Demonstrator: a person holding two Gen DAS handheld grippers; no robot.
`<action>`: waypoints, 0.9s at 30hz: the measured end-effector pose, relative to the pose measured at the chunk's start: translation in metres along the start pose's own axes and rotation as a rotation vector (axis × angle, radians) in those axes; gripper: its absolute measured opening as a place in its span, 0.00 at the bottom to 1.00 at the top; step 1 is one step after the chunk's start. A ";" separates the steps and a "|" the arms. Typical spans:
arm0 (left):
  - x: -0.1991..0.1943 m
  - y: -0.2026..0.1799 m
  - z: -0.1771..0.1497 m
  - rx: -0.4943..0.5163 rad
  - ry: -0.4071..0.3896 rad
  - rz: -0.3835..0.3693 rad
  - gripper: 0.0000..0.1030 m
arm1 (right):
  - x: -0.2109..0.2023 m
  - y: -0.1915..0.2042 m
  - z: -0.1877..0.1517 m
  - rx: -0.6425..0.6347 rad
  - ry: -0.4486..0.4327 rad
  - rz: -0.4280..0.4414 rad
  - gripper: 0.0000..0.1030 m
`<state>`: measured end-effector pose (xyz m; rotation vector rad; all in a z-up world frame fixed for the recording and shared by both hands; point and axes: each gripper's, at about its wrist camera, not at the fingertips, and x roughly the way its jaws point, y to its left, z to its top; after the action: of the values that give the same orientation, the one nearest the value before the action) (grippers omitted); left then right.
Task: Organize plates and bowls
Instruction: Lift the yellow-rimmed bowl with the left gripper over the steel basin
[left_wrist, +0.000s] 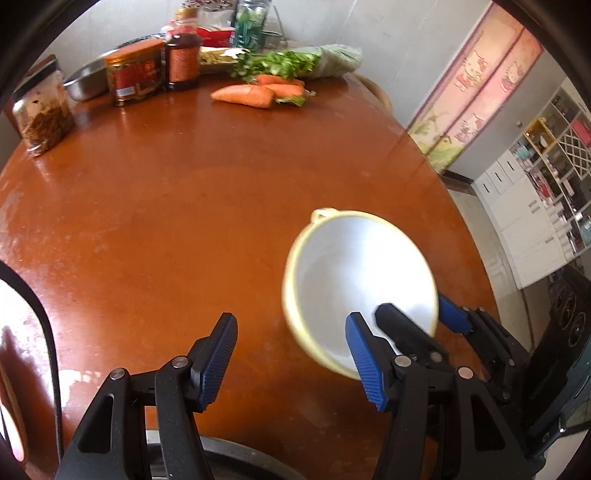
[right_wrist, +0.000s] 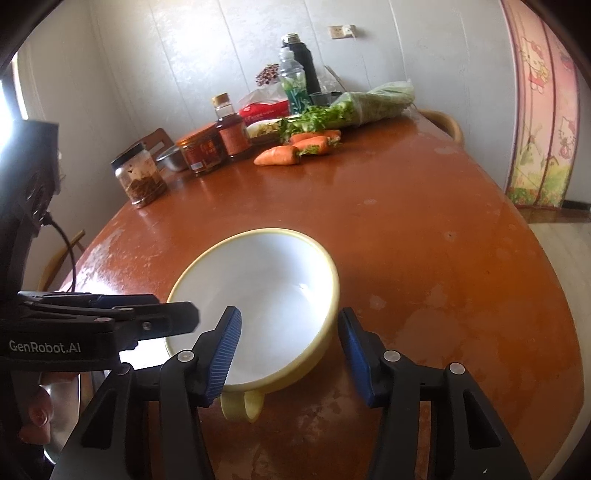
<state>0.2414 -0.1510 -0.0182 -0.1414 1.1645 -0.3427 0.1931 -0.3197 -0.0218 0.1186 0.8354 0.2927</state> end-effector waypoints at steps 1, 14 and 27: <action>0.002 0.000 0.001 0.001 0.011 -0.011 0.59 | 0.001 0.002 0.000 -0.004 0.001 0.006 0.54; -0.003 0.003 0.002 -0.004 -0.032 -0.027 0.50 | -0.001 0.024 -0.003 -0.053 -0.002 0.029 0.50; -0.065 0.016 -0.018 -0.009 -0.160 -0.006 0.50 | -0.038 0.069 0.009 -0.130 -0.097 0.069 0.50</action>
<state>0.2057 -0.1126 0.0271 -0.1767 1.0073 -0.3255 0.1609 -0.2650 0.0266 0.0399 0.7147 0.4019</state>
